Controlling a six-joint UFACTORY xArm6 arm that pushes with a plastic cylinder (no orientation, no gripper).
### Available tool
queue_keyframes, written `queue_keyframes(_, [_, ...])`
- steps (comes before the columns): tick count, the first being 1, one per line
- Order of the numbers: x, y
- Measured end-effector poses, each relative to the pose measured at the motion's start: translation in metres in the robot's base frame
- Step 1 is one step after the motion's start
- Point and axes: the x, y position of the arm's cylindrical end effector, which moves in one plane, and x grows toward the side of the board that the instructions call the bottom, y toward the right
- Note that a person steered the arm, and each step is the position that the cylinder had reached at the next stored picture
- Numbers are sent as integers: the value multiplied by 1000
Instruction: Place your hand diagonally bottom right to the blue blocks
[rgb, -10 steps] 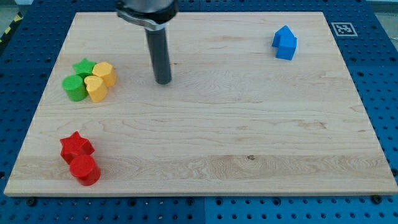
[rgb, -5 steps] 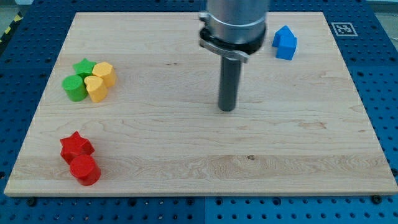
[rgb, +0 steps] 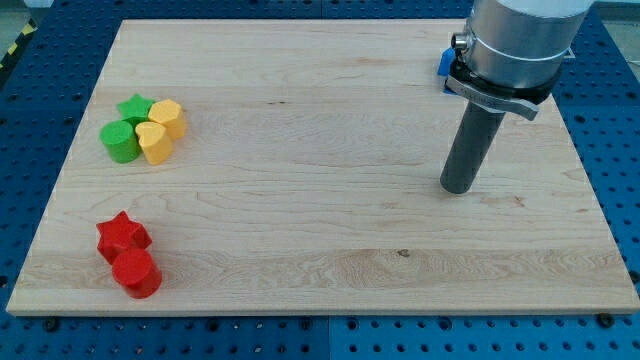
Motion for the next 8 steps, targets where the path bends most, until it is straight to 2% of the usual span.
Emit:
queue_keyframes(3, [0, 14])
queue_keyframes(8, [23, 146])
